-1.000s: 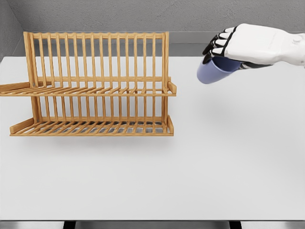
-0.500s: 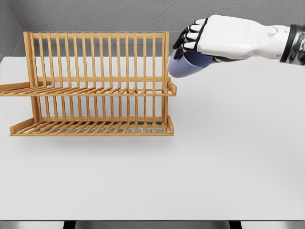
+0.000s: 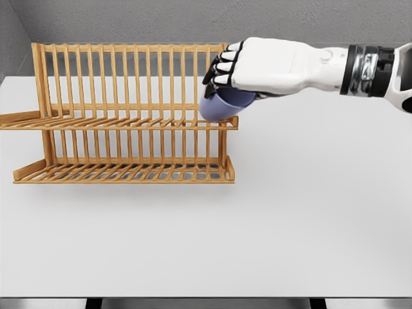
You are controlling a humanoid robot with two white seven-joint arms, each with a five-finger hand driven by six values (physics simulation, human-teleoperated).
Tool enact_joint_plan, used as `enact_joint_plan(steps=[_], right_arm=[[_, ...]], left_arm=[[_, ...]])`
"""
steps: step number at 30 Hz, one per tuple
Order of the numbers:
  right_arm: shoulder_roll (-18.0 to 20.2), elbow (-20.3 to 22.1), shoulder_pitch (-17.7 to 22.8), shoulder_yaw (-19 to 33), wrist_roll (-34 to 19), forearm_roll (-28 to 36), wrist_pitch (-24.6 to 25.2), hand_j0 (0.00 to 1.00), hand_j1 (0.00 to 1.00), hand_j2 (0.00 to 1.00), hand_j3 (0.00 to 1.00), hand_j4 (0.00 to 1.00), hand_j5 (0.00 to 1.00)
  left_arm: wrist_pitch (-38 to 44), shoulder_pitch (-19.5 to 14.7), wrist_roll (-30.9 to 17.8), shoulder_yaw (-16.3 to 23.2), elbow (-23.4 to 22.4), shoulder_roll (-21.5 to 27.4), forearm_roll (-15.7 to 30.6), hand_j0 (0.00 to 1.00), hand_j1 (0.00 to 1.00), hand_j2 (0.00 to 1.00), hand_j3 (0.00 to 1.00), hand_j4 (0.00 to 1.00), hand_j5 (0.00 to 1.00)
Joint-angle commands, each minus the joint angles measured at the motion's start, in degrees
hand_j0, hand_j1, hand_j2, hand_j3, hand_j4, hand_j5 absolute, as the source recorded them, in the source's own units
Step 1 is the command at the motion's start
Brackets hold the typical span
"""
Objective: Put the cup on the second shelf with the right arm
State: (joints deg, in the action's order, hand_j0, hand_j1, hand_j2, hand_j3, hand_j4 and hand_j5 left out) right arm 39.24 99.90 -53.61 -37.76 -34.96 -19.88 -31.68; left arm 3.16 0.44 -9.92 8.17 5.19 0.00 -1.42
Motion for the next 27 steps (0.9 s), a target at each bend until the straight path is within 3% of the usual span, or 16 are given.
enact_joint_plan(steps=[1,13,14,15,18,23,25,27], right_arm=[[-0.48,-0.06,-0.09,-1.17,-0.04,0.1,0.66,0.64,0.64,0.64,0.64,0.64,0.64],[-1.44,-0.59,-0.44,-6.62,-0.04,-0.69,4.7,0.65,0.65,0.65,0.65,0.65,0.65],[-1.44,-0.59,-0.53,-6.62,-0.04,-0.69,5.14,0.69,0.69,0.69,0.69,0.69,0.69],[-1.44,-0.67,-0.53,-6.62,-0.04,-0.69,5.23,1.0,1.0,1.0,1.0,1.0,1.0],[-1.36,-0.67,-1.14,-5.57,-0.04,-0.69,5.14,1.0,1.0,1.0,1.0,1.0,1.0],[-0.39,-0.76,-0.79,11.21,-0.04,-0.34,4.44,1.0,1.0,1.0,1.0,1.0,1.0],[2.94,-0.85,0.43,16.04,-0.04,-0.16,4.26,1.0,1.0,1.0,1.0,1.0,1.0],[8.04,-0.85,9.57,25.19,-0.04,0.02,4.08,1.0,1.0,1.0,1.0,1.0,1.0]], left_arm=[[0.0,0.0,-0.01,0.09,-0.01,0.0,0.01,1.0,1.0,1.0,1.0,1.0,1.0],[0.0,0.0,-0.01,0.0,-0.01,0.0,0.01,1.0,1.0,1.0,1.0,1.0,1.0],[0.0,0.0,-0.01,0.0,-0.01,0.0,0.01,1.0,1.0,1.0,1.0,1.0,1.0],[0.0,0.0,-0.01,0.0,-0.01,0.0,0.01,1.0,1.0,1.0,1.0,1.0,1.0],[0.0,0.0,-0.01,0.0,-0.01,0.0,0.01,1.0,1.0,1.0,1.0,1.0,1.0],[0.0,0.0,-0.01,0.0,-0.01,0.0,0.01,1.0,1.0,1.0,1.0,1.0,1.0],[0.0,0.0,-0.01,0.0,-0.01,0.0,0.01,1.0,1.0,1.0,1.0,1.0,1.0],[0.0,0.0,-0.01,0.0,-0.01,0.0,0.01,1.0,1.0,1.0,1.0,1.0,1.0]])
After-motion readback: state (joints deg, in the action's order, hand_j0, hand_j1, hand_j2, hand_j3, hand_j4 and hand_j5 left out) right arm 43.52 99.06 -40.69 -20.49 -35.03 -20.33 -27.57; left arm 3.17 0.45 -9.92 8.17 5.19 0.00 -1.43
